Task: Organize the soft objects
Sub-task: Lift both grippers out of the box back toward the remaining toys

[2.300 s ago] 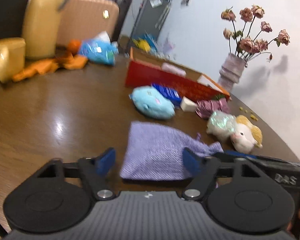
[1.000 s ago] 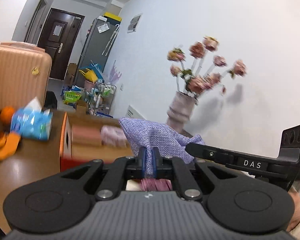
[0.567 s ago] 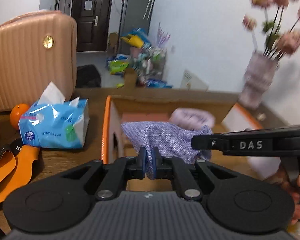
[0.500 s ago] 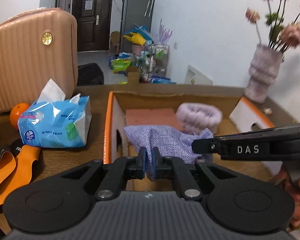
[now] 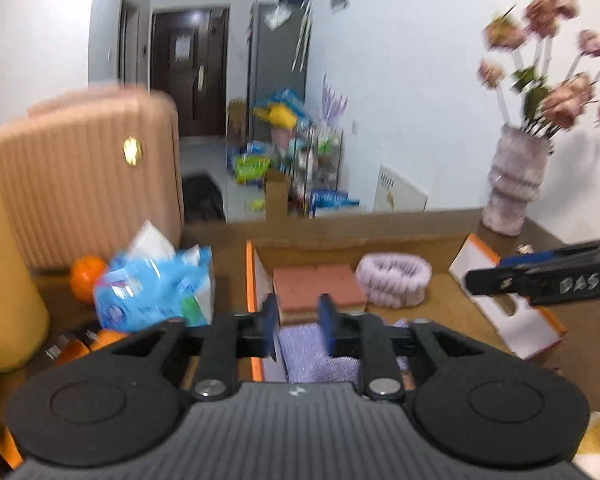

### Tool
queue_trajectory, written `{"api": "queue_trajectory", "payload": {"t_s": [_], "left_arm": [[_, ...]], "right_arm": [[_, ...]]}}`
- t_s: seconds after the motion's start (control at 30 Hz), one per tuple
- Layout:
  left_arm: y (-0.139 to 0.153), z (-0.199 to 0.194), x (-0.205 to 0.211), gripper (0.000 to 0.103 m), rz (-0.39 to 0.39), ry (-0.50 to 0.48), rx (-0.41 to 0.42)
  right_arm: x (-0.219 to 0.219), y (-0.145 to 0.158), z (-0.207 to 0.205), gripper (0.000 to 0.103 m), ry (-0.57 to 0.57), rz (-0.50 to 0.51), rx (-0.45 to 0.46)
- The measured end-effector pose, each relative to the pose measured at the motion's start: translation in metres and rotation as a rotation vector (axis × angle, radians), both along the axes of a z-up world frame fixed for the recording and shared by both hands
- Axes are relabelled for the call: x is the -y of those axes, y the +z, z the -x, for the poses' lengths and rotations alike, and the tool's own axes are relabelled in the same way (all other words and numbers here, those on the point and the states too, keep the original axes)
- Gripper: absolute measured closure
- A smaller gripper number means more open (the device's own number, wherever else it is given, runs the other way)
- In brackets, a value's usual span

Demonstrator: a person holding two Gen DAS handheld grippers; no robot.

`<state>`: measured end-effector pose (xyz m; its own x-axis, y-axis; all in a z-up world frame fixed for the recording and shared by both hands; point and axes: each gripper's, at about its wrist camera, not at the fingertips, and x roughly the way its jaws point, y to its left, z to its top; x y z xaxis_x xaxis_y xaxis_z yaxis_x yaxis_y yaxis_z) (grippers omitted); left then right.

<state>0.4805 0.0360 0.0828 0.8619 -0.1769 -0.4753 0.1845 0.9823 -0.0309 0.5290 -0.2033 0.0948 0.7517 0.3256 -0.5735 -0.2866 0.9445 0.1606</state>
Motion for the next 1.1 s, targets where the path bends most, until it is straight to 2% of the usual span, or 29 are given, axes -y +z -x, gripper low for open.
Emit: {"api": "queue_trajectory", "payload": {"t_s": [0.03, 0.07, 0.1, 0.2, 0.23, 0.3, 0.33, 0.4, 0.63, 0.77, 0.97, 1.1], "left_arm": [[0.008, 0.011, -0.001, 0.057, -0.008, 0.0, 0.03], [0.015, 0.022, -0.001, 0.053, -0.014, -0.001, 0.058], [0.023, 0.034, -0.002, 0.043, -0.018, 0.0, 0.086], [0.04, 0.063, 0.001, 0.017, -0.014, 0.009, 0.167], [0.043, 0.071, 0.002, 0.013, -0.012, 0.018, 0.19], [0.047, 0.085, 0.007, 0.012, -0.02, 0.026, 0.213], [0.048, 0.09, 0.009, 0.008, -0.024, 0.028, 0.221], [0.048, 0.102, 0.013, 0.007, -0.034, 0.04, 0.247], [0.037, 0.156, 0.01, 0.003, 0.003, 0.063, 0.31], [0.022, 0.201, 0.009, 0.001, 0.02, 0.09, 0.346], [-0.015, 0.274, 0.013, 0.0, 0.015, 0.064, 0.368], [-0.05, 0.309, 0.005, 0.0, 0.054, 0.099, 0.325]], "right_arm": [[0.011, 0.013, 0.014, 0.033, -0.01, 0.014, 0.039], [0.019, 0.022, 0.026, 0.027, -0.027, 0.022, 0.07], [0.028, 0.03, 0.038, 0.022, -0.047, 0.024, 0.1], [0.049, 0.049, 0.075, 0.019, -0.079, 0.016, 0.194], [0.053, 0.053, 0.086, 0.017, -0.089, 0.022, 0.219], [0.057, 0.059, 0.105, 0.01, -0.108, 0.042, 0.265], [0.059, 0.061, 0.115, 0.008, -0.118, 0.054, 0.29], [0.061, 0.064, 0.131, 0.005, -0.13, 0.066, 0.333], [0.063, 0.055, 0.191, 0.002, -0.15, 0.066, 0.452], [0.062, 0.036, 0.237, 0.0, -0.129, 0.035, 0.472], [0.057, -0.007, 0.317, 0.0, -0.065, 0.022, 0.514], [0.061, -0.042, 0.358, 0.0, -0.078, -0.014, 0.504]]}}
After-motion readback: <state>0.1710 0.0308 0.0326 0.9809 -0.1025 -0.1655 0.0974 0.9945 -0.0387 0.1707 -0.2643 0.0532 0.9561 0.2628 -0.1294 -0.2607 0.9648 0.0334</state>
